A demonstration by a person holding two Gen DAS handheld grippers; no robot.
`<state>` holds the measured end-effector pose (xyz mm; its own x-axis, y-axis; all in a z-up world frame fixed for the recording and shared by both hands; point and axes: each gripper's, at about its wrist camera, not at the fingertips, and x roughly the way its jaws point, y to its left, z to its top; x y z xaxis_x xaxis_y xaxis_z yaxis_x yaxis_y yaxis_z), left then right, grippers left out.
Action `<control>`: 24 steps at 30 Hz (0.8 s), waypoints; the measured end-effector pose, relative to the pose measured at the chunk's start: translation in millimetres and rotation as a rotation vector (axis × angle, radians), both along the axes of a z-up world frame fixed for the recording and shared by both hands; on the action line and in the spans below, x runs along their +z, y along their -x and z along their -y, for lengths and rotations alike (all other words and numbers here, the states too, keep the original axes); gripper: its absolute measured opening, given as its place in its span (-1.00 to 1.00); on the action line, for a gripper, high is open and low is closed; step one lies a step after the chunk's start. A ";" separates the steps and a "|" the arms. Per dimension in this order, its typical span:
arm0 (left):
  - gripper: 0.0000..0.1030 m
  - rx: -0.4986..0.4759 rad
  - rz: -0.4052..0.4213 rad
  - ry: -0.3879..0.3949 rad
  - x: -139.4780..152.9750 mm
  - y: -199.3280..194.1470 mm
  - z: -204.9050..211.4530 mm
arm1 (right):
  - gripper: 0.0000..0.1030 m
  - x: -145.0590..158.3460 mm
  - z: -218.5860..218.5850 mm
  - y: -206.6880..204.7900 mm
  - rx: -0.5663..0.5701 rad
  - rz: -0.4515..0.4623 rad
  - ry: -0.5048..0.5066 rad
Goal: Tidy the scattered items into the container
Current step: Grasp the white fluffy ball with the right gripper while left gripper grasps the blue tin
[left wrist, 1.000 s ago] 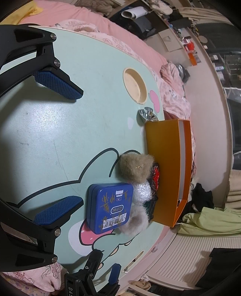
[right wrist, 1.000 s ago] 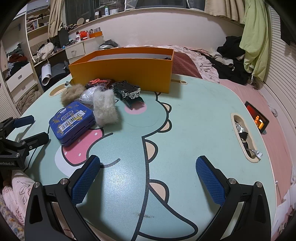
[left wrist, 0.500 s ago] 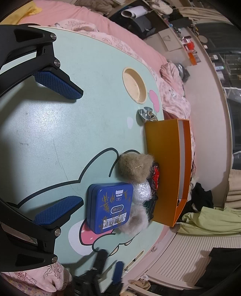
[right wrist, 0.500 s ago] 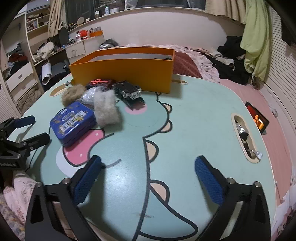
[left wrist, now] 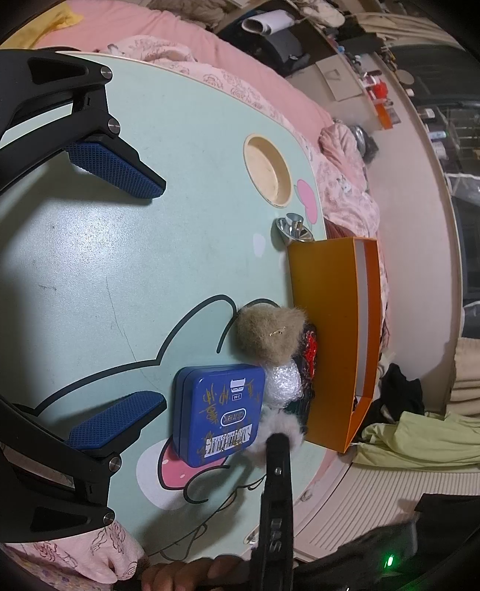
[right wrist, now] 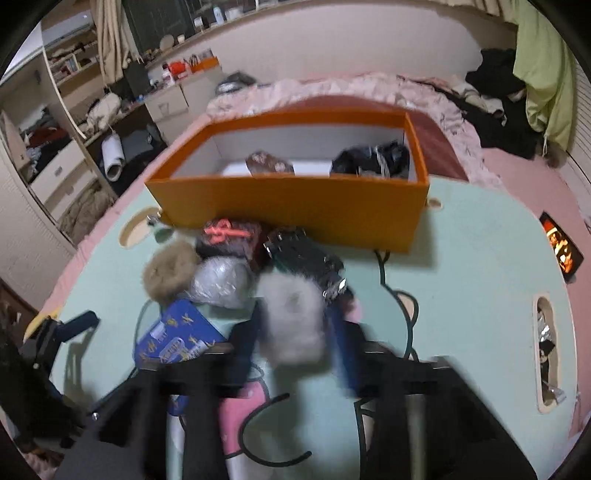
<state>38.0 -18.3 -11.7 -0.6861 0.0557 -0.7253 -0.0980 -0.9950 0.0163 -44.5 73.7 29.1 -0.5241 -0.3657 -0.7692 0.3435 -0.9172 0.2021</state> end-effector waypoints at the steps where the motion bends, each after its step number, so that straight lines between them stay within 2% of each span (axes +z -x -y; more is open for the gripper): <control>1: 1.00 0.000 0.000 0.000 0.0 0.1 -0.3 | -0.58 1.3 -1.4 -4.6 0.016 -0.009 0.017; 8: 1.00 0.000 0.000 0.000 0.1 0.1 -0.3 | -0.59 24.2 -29.8 -54.3 0.007 -0.121 0.058; 14: 1.00 -0.002 0.000 -0.001 0.1 1.4 1.7 | -0.55 14.7 -46.5 -82.3 -0.028 -0.151 -0.011; 15: 1.00 -0.002 0.000 -0.002 0.2 1.4 1.6 | -0.51 11.4 -47.1 -83.9 -0.032 -0.146 -0.004; 17: 1.00 -0.003 -0.001 -0.002 0.3 1.3 1.8 | -0.20 6.5 -47.9 -82.3 -0.041 -0.139 0.001; 18: 1.00 -0.004 -0.001 -0.003 0.4 1.1 2.2 | 0.11 5.1 -46.0 -80.1 -0.048 -0.140 -0.010; 19: 1.00 -0.004 -0.001 -0.003 0.4 1.2 1.9 | 0.31 5.1 -44.6 -78.2 -0.057 -0.151 -0.024; 21: 1.00 -0.006 -0.002 -0.004 0.3 1.6 0.2 | 0.34 5.7 -41.3 -76.7 -0.072 -0.182 -0.055; 24: 1.00 -0.007 -0.003 -0.005 0.3 2.0 -1.2 | 0.34 1.7 -35.3 -70.2 -0.070 -0.168 -0.076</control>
<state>36.0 -17.1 -11.4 -0.6877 0.0638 -0.7232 -0.1047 -0.9944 0.0119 25.7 108.9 30.8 -0.6694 -0.2681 -0.6928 0.3016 -0.9504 0.0764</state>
